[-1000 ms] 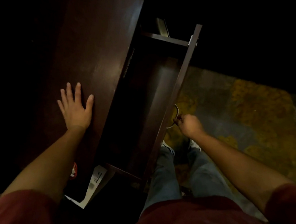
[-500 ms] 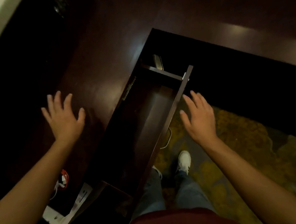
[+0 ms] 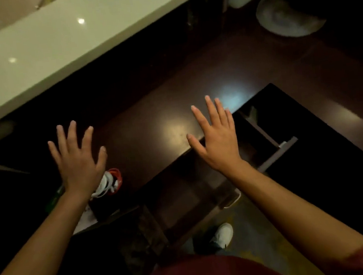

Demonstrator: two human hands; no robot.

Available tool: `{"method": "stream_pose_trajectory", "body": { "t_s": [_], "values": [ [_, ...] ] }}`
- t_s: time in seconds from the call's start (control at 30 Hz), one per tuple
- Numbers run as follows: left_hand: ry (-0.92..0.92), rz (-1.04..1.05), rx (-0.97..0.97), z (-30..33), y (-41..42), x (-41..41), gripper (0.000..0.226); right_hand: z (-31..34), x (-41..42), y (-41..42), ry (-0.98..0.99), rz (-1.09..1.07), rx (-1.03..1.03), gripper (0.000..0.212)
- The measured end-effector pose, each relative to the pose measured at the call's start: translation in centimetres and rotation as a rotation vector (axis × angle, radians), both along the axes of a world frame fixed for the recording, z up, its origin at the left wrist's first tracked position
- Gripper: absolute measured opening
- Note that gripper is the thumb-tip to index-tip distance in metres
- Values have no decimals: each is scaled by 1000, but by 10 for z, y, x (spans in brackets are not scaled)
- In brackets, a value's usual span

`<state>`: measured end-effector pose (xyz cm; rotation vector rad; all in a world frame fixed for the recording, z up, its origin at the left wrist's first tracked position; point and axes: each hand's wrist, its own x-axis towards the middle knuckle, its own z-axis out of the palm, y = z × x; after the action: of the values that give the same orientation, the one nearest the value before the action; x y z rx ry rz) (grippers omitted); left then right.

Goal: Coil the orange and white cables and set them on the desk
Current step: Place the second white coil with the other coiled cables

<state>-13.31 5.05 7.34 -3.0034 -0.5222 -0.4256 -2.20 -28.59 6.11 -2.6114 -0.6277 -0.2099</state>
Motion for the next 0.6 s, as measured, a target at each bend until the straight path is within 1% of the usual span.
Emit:
{"method": "stream_pose_trajectory", "body": {
  "t_s": [0.17, 0.27, 0.33, 0.37, 0.43, 0.5, 0.6],
  "values": [
    [79, 201, 9, -13, 46, -49, 65, -13, 1, 76, 69, 93, -48, 67],
    [111, 261, -1, -21, 63, -67, 63, -24, -3, 114, 106, 162, -62, 66],
    [143, 289, -41, -30, 73, -77, 61, -32, -10, 138, 154, 203, -69, 67],
    [146, 302, -91, -35, 76, -81, 61, -36, -15, 150, 189, 221, -76, 67],
    [121, 345, -288, -44, 75, -87, 62, -44, -24, 174, 308, 250, -87, 69],
    [77, 398, -532, -57, 69, -92, 64, -55, -35, 197, 494, 255, -74, 72],
    [14, 458, -790, -73, 57, -95, 65, -69, -51, 223, 770, 200, 17, 76]
  ]
}}
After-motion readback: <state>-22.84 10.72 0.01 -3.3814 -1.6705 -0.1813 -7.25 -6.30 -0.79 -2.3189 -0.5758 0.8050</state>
